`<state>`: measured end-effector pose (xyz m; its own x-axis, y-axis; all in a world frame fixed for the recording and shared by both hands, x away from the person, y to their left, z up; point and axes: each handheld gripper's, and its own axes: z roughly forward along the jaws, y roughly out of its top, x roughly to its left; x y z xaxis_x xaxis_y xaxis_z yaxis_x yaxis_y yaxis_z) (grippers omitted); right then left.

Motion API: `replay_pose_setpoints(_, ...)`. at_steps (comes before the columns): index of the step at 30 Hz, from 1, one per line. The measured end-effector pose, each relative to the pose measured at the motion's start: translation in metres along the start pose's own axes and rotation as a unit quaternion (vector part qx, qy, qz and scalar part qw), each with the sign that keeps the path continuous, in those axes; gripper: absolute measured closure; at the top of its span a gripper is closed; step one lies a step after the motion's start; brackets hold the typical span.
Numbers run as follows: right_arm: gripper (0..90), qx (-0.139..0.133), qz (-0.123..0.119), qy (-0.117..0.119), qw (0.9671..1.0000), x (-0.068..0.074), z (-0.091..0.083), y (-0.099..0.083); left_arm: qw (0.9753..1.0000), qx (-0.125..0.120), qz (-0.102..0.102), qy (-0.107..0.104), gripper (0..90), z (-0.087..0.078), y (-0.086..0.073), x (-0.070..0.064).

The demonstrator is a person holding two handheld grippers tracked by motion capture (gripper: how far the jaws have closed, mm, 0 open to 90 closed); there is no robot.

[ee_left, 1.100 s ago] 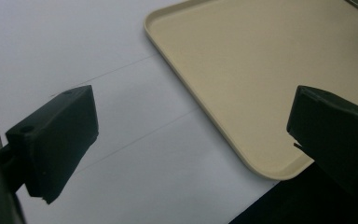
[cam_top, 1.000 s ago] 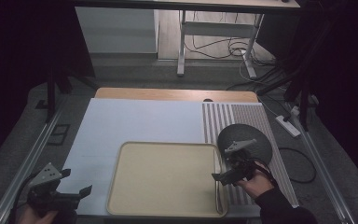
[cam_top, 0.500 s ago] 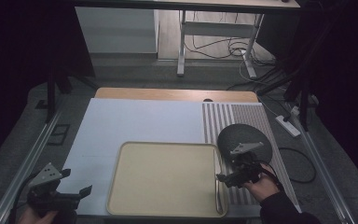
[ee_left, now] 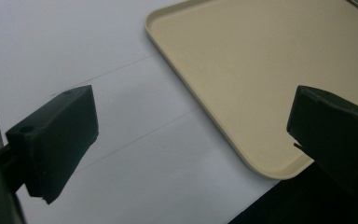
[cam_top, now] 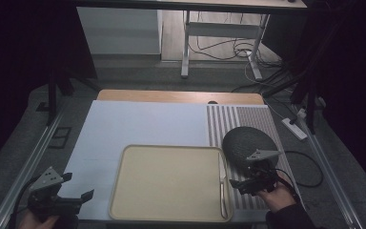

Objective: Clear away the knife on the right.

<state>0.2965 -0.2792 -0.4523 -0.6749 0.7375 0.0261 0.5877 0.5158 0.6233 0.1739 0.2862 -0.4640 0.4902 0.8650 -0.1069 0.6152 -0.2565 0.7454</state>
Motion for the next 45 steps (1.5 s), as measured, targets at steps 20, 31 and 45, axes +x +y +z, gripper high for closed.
replay_pose_setpoints(20, 0.0, -0.026, 0.025, -0.024, 0.9991, -0.007, -0.024, -0.018, 1.0000, 0.000, -0.003, 0.000, 2.5, 0.000, 0.000, 0.000)
replay_pose_setpoints(31, 0.0, -0.027, 0.036, -0.038, 0.9983, -0.008, -0.035, -0.026, 1.0000, 0.000, -0.004, 0.001, 2.5, 0.000, 0.000, 0.001)
replay_pose_setpoints(45, 0.0, -0.025, 0.043, -0.051, 0.9975, -0.008, -0.043, -0.034, 1.0000, -0.002, -0.007, 0.000, 2.5, -0.001, -0.001, 0.001)
